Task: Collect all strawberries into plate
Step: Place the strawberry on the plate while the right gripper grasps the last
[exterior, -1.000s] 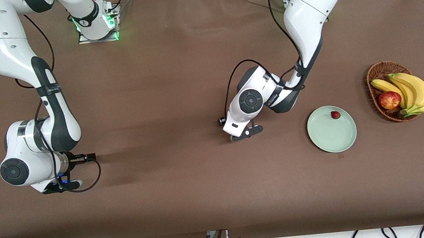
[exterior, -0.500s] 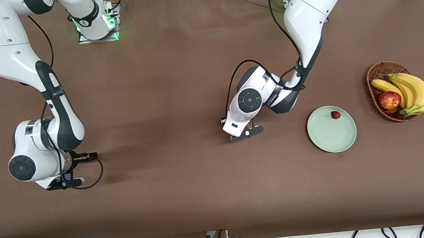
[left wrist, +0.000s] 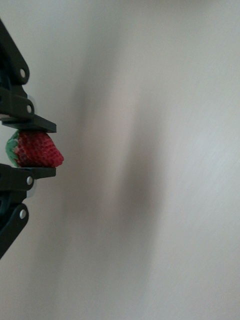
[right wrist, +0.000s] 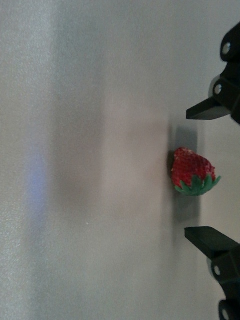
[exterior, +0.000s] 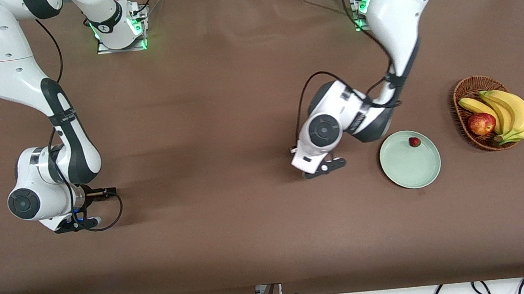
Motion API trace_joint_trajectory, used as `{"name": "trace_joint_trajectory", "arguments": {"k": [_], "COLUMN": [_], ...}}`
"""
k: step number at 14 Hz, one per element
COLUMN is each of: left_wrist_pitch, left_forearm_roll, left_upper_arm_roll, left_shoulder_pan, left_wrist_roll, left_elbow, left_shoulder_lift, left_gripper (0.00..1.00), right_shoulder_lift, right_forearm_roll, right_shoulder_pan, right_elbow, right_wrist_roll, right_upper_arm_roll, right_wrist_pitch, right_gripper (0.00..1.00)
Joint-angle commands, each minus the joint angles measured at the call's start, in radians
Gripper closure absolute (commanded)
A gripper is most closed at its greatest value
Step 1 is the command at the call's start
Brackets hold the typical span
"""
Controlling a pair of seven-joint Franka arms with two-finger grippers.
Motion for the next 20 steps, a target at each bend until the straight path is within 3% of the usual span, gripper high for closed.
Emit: {"name": "trace_joint_trajectory", "arguments": {"k": [1, 6, 10, 11, 14, 15, 16, 17, 20], "left_wrist_pitch": [-0.134, -0.098, 0.008, 0.031, 0.045, 0.045, 0.045, 0.045, 0.044], "left_forearm_roll": [0.051, 0.103, 0.103, 0.103, 0.103, 0.103, 0.102, 0.102, 0.102], "left_upper_arm_roll": [-0.004, -0.004, -0.004, -0.001, -0.001, 0.000, 0.000, 0.000, 0.002], "left_shoulder_pan": [0.156, 0.323, 0.334, 0.339, 0.348, 0.348, 0.348, 0.348, 0.351], "left_wrist_roll": [0.306, 0.732, 0.838, 0.840, 0.852, 0.852, 0.851, 0.851, 0.849], "left_elbow": [-0.001, -0.010, -0.049, -0.055, -0.067, -0.067, -0.067, -0.067, -0.069], "left_shoulder_lift": [-0.056, -0.023, 0.020, 0.030, 0.031, 0.034, 0.034, 0.034, 0.034], "left_gripper": [0.88, 0.88, 0.85, 0.80, 0.77, 0.65, 0.29, 0.00, 0.00], "right_shoulder_lift": [-0.012, -0.012, -0.019, -0.020, -0.013, -0.012, -0.011, -0.006, 0.044], "right_forearm_roll": [-0.007, -0.006, 0.016, 0.030, 0.037, 0.051, 0.072, 0.089, 0.119], "right_shoulder_pan": [-0.011, -0.009, 0.030, 0.056, 0.182, 0.229, 0.277, 0.329, 0.507], "right_elbow": [-0.017, -0.016, 0.024, 0.044, 0.047, 0.047, 0.053, 0.064, 0.120], "right_wrist_roll": [-0.016, -0.014, 0.024, 0.070, 0.321, 0.410, 0.503, 0.588, 0.874], "right_upper_arm_roll": [0.008, 0.010, 0.030, 0.046, 0.062, 0.074, 0.080, 0.085, 0.093], "right_wrist_pitch": [0.014, 0.010, 0.004, 0.002, 0.016, 0.023, 0.051, 0.083, 0.181], "right_gripper": [0.48, 0.90, 0.92, 0.92, 0.91, 0.91, 0.91, 0.91, 0.91]}}
